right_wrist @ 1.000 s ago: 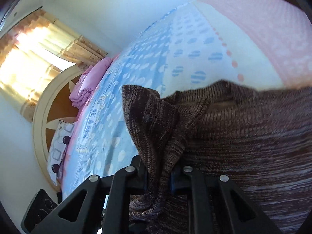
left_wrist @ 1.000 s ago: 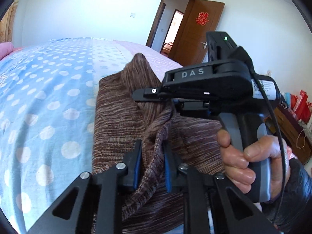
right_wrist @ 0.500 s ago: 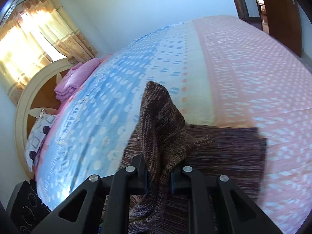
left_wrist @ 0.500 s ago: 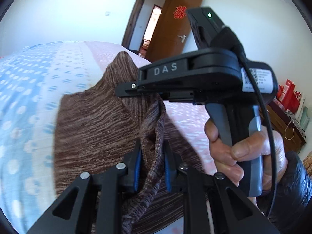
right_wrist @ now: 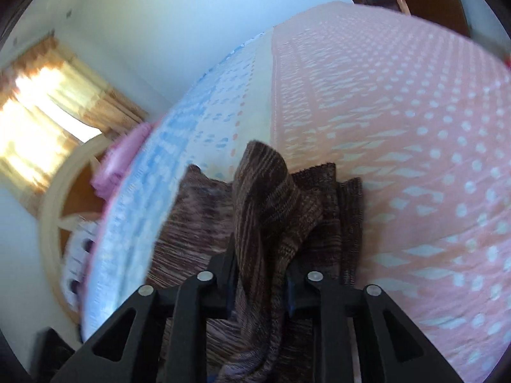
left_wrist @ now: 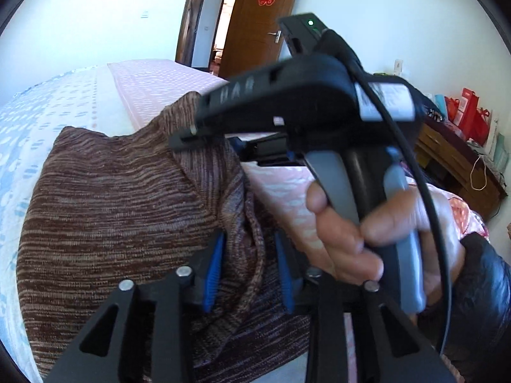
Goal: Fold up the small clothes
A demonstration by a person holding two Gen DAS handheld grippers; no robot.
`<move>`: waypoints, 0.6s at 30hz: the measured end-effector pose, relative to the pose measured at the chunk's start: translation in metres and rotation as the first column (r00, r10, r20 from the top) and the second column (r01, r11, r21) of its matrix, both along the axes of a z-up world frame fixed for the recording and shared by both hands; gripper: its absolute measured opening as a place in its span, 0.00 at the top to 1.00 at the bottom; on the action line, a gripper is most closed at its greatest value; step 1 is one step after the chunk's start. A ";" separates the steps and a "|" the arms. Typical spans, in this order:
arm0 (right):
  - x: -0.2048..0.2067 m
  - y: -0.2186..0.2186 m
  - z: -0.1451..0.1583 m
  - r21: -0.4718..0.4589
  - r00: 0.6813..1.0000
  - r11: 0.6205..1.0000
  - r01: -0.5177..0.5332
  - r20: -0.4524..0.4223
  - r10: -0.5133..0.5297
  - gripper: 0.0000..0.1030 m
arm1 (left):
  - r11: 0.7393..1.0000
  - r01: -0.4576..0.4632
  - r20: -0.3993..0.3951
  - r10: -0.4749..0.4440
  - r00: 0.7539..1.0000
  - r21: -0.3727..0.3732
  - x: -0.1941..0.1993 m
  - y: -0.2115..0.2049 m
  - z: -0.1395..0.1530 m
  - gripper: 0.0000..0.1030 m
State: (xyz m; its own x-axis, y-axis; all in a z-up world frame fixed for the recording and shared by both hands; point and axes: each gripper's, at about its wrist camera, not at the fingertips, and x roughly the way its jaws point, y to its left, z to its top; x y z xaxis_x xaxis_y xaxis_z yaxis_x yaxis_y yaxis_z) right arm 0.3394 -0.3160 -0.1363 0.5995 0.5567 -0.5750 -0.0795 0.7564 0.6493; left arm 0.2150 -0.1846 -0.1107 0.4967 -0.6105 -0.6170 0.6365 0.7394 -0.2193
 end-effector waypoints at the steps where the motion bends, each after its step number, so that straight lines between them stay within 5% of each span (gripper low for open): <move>1: 0.005 -0.002 0.001 0.010 1.000 1.000 0.010 -0.001 -0.010 0.54 | 1.000 0.001 -0.003 -0.001 1.000 -0.006 0.001 0.002 0.000 0.66; 3: 0.017 -0.001 -0.001 0.003 1.000 1.000 0.019 -0.023 -0.019 0.43 | 1.000 0.005 -0.011 -0.006 1.000 -0.024 -0.004 0.005 0.001 0.66; 6: 0.031 0.003 -0.002 0.008 0.999 1.000 0.010 -0.034 -0.010 0.46 | 0.998 0.014 -0.029 -0.015 0.999 -0.060 -0.008 0.017 0.001 0.66; 7: 0.031 0.007 0.002 -0.028 1.000 1.000 0.014 -0.025 -0.015 0.77 | 0.997 0.012 -0.038 -0.015 0.999 -0.071 -0.004 0.023 0.000 0.64; 8: 0.031 0.011 0.007 -0.079 1.000 0.997 0.005 -0.011 -0.006 0.84 | 0.997 0.012 -0.044 -0.016 0.999 -0.082 -0.003 0.029 -0.001 0.63; 14: 0.022 0.023 0.037 -0.247 0.993 0.969 0.012 0.119 0.018 0.84 | 0.996 0.039 -0.011 -0.040 0.999 -0.084 -0.010 0.034 -0.004 0.47; 18: 0.038 0.015 0.014 -0.333 0.999 0.943 0.024 0.035 -0.013 0.83 | 0.997 0.049 -0.005 -0.049 0.999 -0.062 -0.013 0.033 -0.005 0.44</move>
